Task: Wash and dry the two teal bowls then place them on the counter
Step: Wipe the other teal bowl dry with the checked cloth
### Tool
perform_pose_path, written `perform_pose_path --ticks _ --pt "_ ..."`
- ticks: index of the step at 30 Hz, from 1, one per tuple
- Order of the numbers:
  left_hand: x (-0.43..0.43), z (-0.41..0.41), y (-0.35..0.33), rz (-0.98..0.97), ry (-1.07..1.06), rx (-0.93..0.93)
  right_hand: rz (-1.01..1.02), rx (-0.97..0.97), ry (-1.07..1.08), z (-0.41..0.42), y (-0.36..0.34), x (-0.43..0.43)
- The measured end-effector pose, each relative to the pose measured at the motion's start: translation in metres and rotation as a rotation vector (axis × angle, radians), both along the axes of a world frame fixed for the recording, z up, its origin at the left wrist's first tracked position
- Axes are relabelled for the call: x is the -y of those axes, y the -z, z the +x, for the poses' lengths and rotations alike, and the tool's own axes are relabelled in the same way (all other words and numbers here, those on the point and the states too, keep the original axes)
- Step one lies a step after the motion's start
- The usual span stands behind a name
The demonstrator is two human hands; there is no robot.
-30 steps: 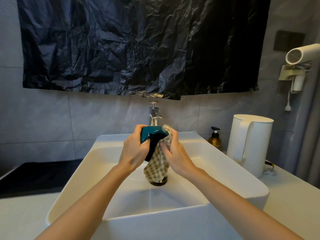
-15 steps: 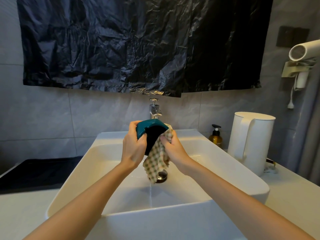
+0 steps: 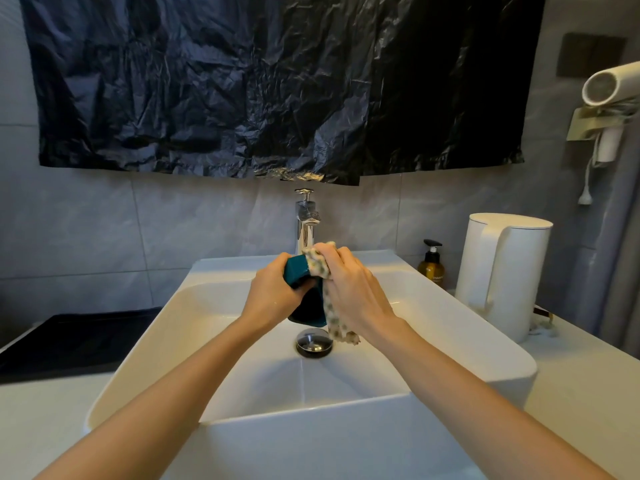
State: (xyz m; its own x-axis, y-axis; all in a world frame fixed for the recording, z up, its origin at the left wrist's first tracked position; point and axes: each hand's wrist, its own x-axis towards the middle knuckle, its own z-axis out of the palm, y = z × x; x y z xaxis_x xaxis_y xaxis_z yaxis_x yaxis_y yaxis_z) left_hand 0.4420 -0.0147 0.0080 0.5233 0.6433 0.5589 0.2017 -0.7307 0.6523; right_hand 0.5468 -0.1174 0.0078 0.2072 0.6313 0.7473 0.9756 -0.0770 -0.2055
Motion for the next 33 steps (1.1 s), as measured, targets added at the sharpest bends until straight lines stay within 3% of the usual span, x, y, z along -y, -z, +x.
perform_pose_path --ticks 4,8,10,13,15,19,22,25,28,30,33 --pt "-0.006 -0.004 -0.002 0.017 -0.105 0.001 -0.019 -0.215 -0.141 0.004 0.005 -0.004" --pt "-0.012 -0.007 -0.008 -0.112 -0.138 0.087 -0.117 -0.489 -0.163 0.002 0.010 -0.007" --pt "-0.012 -0.006 -0.007 -0.090 -0.124 0.037 -0.099 -0.391 -0.191 -0.004 0.010 -0.005" --pt "-0.005 -0.004 0.000 0.028 -0.090 -0.074 -0.106 -0.077 -0.147 -0.004 0.008 -0.005" --pt "-0.002 -0.002 0.001 0.070 -0.081 -0.079 -0.122 -0.028 -0.143 0.000 0.005 -0.005" --pt "-0.007 -0.004 -0.005 0.008 -0.148 -0.078 -0.091 -0.296 -0.239 0.009 0.008 -0.007" --pt "-0.012 -0.006 -0.008 -0.114 -0.153 0.024 -0.112 -0.429 -0.218 0.007 0.013 -0.009" --pt "-0.012 -0.007 -0.009 -0.129 -0.111 0.051 -0.094 -0.332 -0.192 0.000 0.012 -0.006" --pt "-0.006 -0.005 -0.006 0.011 -0.115 -0.038 -0.037 -0.116 -0.201 0.000 0.008 -0.005" --pt "-0.005 -0.005 -0.006 0.039 -0.131 -0.031 0.004 -0.230 -0.292 0.001 0.005 -0.008" --pt "-0.007 -0.007 -0.012 -0.150 -0.075 0.118 0.043 -0.512 -0.363 0.002 0.004 -0.012"
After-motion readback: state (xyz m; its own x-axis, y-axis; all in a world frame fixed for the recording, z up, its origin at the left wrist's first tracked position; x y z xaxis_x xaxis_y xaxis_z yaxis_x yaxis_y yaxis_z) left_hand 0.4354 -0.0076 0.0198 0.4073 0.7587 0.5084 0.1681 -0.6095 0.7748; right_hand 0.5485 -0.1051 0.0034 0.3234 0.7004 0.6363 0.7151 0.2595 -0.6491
